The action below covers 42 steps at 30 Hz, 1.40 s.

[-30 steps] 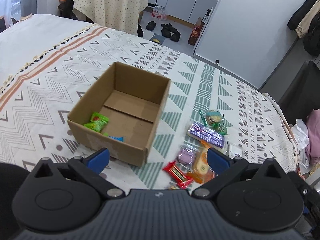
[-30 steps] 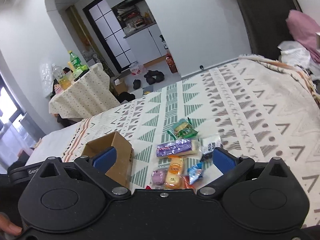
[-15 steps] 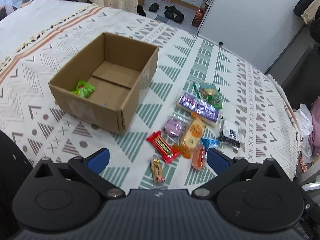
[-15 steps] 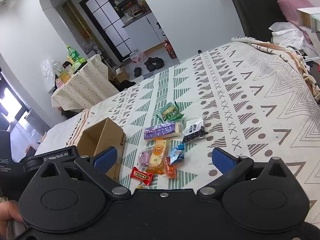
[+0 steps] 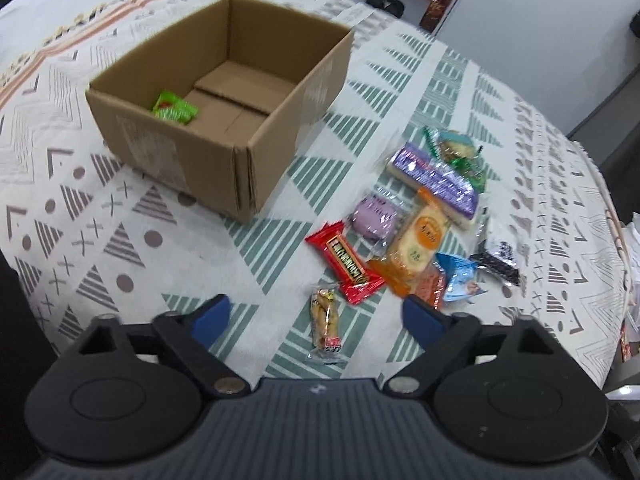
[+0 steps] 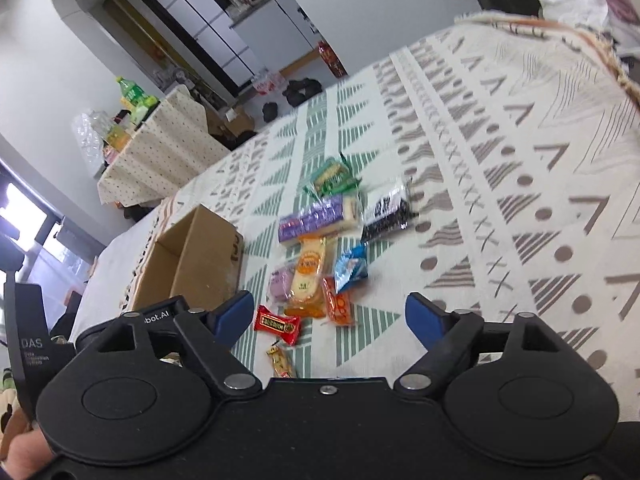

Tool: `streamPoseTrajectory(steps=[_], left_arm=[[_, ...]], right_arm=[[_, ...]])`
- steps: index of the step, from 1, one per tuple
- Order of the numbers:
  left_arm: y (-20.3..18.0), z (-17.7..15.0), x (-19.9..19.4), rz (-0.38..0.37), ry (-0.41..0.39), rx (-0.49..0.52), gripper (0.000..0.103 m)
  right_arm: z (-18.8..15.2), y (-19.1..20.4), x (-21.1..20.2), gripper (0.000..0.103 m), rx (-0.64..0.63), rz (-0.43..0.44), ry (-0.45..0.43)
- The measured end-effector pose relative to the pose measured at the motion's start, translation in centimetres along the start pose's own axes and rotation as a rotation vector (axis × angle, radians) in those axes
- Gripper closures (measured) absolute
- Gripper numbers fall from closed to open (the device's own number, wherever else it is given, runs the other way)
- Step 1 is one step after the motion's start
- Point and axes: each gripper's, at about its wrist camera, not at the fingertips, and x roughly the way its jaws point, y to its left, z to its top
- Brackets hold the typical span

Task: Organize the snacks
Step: 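Grasp the clear yellow-snack packet with the left gripper while the right gripper grasps the red packet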

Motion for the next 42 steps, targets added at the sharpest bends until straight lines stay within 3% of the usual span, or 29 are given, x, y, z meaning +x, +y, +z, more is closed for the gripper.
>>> streamPoseTrajectory(steps=[3, 16, 21, 33, 42], left_arm=[[0.3, -0.1, 1.3, 0.005, 0.034, -0.025, 0.035], [0.1, -0.5, 6.6, 0.003, 0.183, -0.058, 0.074], [0.0, -0.4, 7.3, 0.017, 0.189, -0.064, 0.086], [0.0, 1.6, 6.6, -0.012, 0.181, -0.040, 0.087], [-0.7, 3.2, 5.6, -0.036, 0.138, 0.092, 0.087]], right_arm=[[0.1, -0.3, 1.4, 0.029, 0.022, 0.006, 0.040], [0.5, 0.0, 6.8, 0.045, 0.003, -0.007, 0.124], [0.6, 0.0, 8.3, 0.051, -0.010, -0.024, 0.144], [0.6, 0.2, 11.6, 0.057, -0.036, -0.050, 0.191], [0.0, 0.2, 12.5, 0.073, -0.036, -0.040, 0.230]])
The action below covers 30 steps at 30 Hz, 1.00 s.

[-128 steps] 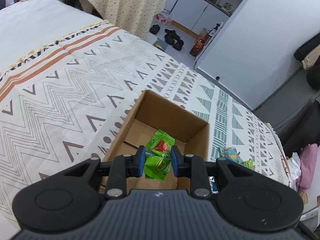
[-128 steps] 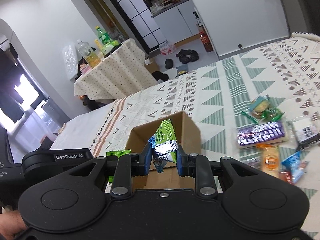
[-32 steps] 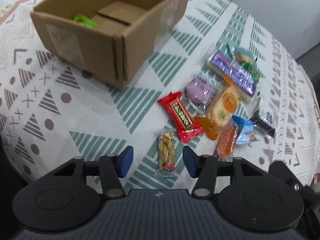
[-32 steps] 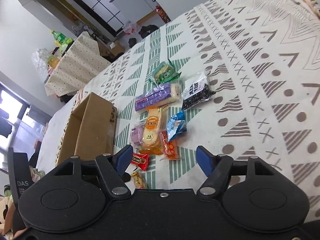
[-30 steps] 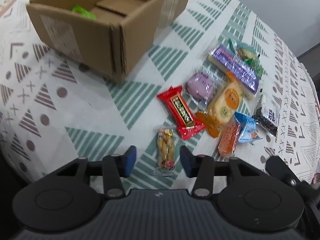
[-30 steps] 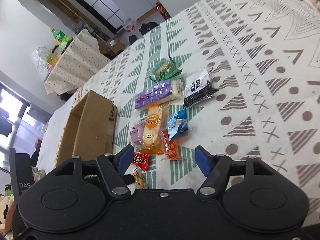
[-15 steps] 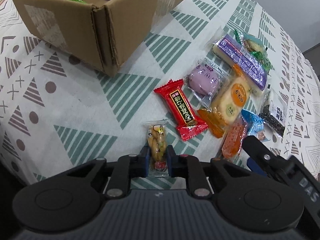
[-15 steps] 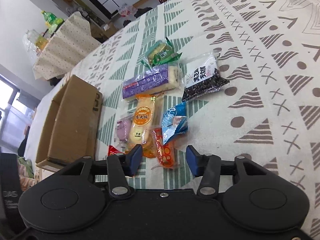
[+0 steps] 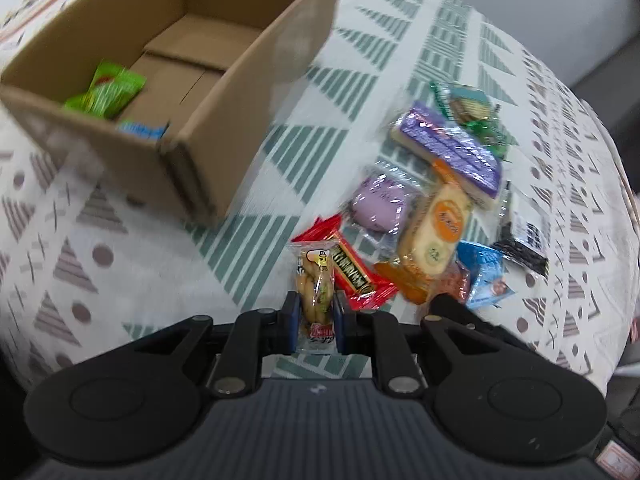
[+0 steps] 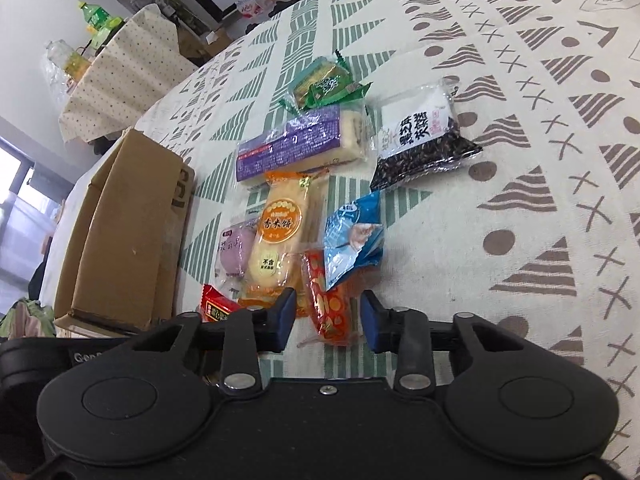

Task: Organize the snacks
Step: 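Grasp the clear yellow-snack packet with the left gripper while the right gripper grasps the red packet, then carry both held packets over the cardboard box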

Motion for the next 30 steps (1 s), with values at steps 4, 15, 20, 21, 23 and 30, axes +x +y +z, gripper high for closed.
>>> streamPoseTrajectory(steps=[4, 15, 20, 21, 23, 30], left_arm=[[-0.6, 0.4, -0.9, -0.035, -0.031, 0.099, 0.087], [0.2, 1.1, -3.2, -0.091, -0.150, 0.121, 0.087], [0.2, 1.1, -4.3, -0.121, -0.189, 0.124, 0.087], [0.3, 1.2, -4.5, -0.131, -0.191, 0.120, 0.087], [0.4, 1.1, -5.0, -0.141, -0.213, 0.124, 0.087], [0.7, 1.2, -7.1, -0.159, -0.285, 0.135, 0.087]], right_arm=[[-0.4, 0.2, -0.1, 0.083, -0.012, -0.008, 0.005], [-1.4, 1.7, -2.8, 0.084, -0.043, 0.050, -0.068], [-1.6, 2.1, -4.3, 0.084, -0.030, 0.045, -0.119], [-1.7, 2.2, -4.7, 0.084, -0.027, 0.040, -0.128], [-2.0, 2.3, -5.2, 0.084, -0.011, 0.030, -0.143], [-2.4, 3.4, -7.4, 0.084, 0.016, -0.011, -0.215]])
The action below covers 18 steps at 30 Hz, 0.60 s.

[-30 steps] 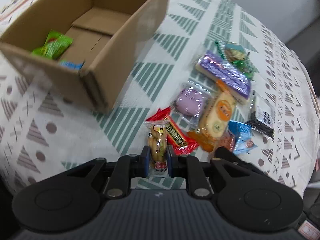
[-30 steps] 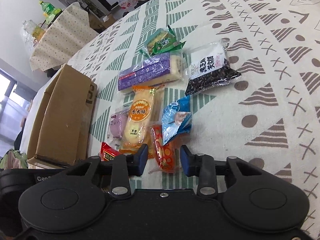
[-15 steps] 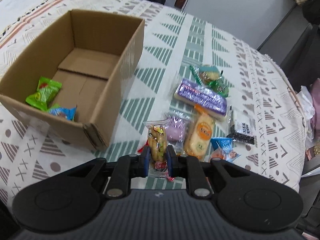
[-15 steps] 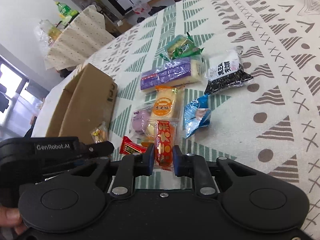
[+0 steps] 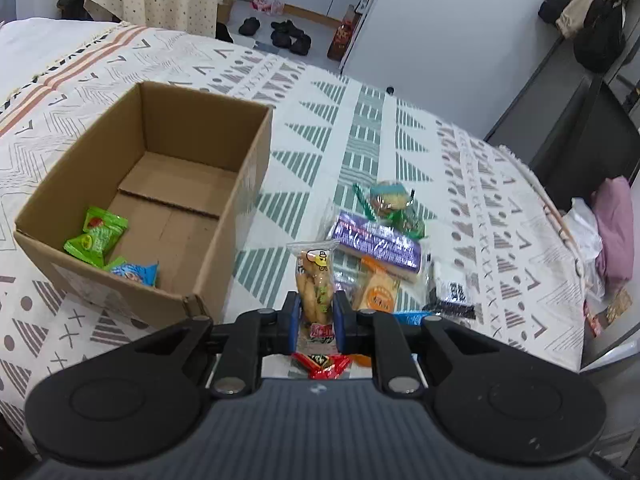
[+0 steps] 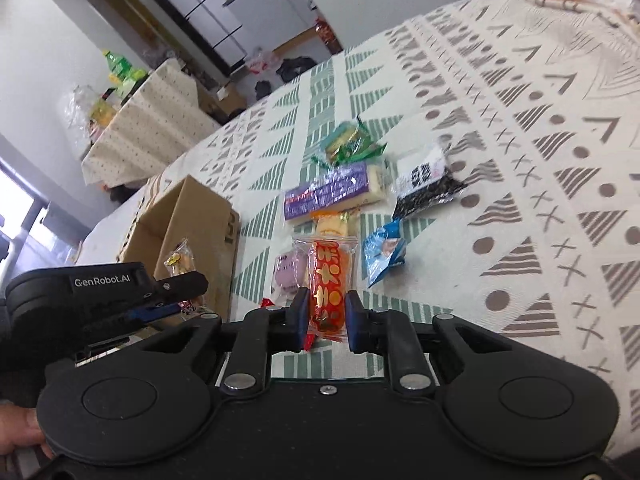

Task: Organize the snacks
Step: 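Carry both held packets over the cardboard box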

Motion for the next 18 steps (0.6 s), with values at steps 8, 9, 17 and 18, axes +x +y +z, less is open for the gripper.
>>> streamPoseTrajectory(steps=[8, 9, 17, 18], left_arm=[[2.0, 2.4, -1.9, -0.050, -0.062, -0.072, 0.087], [2.3, 2.6, -2.0, -0.053, -0.066, -0.080, 0.087], [4.9, 5.1, -3.4, -0.117, -0.075, -0.143, 0.087], [5.2, 5.5, -3.7, -0.123, -0.083, -0.145, 0.087]], right_arm=[[1.2, 2.8, -1.9, 0.084, -0.027, -0.001, -0.076], [1.3, 3.2, -2.0, 0.084, -0.031, -0.002, -0.082], [2.1, 7.3, -2.4, 0.084, -0.085, 0.021, -0.107], [2.2, 7.8, -2.4, 0.084, -0.093, 0.025, -0.108]])
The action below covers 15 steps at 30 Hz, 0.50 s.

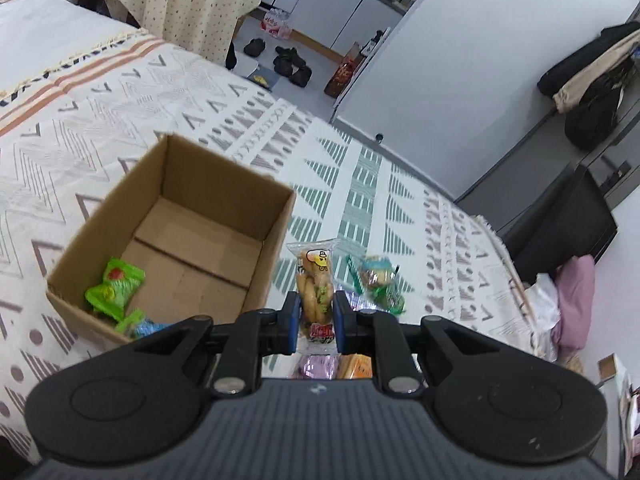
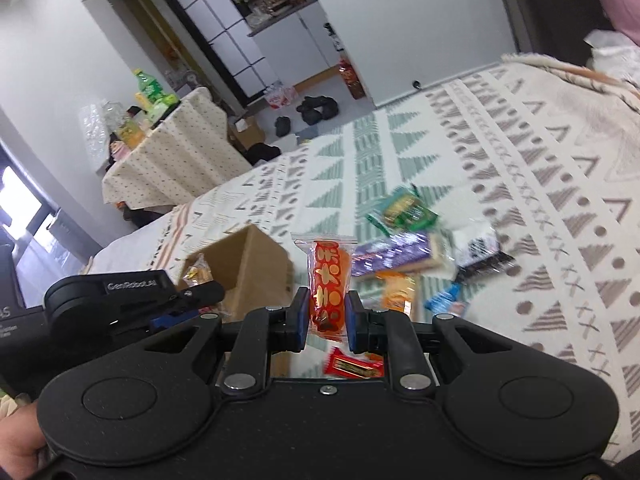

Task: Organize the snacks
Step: 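Carry both held packets over the cardboard box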

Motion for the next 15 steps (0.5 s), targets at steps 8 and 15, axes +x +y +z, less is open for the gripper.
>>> streamPoseTrajectory(steps=[8, 15], left_arm=[[3.4, 3.4, -1.6, 0.012, -0.067, -0.069, 0.087], [6.7, 5.1, -2.2, 0.025, -0.086, -0.156, 0.086]], right_arm=[[0.4, 4.2, 1.6, 0.084, -0.047, 0.040, 0.007], [0.2, 7.0, 3.7, 0.084, -0.079, 0.071, 0.028]])
